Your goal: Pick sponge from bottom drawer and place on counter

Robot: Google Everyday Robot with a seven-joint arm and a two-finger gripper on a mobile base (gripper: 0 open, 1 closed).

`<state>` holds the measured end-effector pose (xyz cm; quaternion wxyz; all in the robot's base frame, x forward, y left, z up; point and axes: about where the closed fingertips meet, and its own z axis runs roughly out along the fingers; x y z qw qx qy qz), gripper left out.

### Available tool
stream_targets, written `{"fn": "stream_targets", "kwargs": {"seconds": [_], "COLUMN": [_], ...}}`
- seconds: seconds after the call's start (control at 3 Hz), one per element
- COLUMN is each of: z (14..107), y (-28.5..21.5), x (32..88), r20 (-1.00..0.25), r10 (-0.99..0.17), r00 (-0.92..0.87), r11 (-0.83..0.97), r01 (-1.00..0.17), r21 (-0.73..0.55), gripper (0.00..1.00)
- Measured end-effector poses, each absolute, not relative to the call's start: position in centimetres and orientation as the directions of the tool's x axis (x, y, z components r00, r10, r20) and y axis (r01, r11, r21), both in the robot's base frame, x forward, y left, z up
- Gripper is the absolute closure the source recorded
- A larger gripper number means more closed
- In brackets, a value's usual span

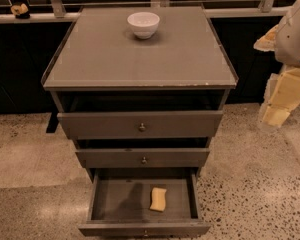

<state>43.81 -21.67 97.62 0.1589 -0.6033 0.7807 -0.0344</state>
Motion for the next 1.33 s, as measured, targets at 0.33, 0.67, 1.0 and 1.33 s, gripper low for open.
{"fn": "stream_targets", "kwargs": {"seconds": [0.33,0.67,1.0,1.33], "z": [97.7,96.1,92.4,87.5], "y": [-21.7,-22.0,-22.9,-24.0], "x": [43.8,42.3,40.0,38.0], "r20": [-0.207,-0.201,-0.223,-0.237], "r10": [-0.953,-0.953,-0.940,-0.922], "r00": [-0.221,-0.229,-0.260,-0.306], "r11": [0.270,0.276,0.310,0.355], "r01": [-0.930,-0.928,-0.921,-0.912], "r21": [-0.249,-0.251,-0.235,-0.205], "gripper": [0.00,0.00,0.00,0.00]}}
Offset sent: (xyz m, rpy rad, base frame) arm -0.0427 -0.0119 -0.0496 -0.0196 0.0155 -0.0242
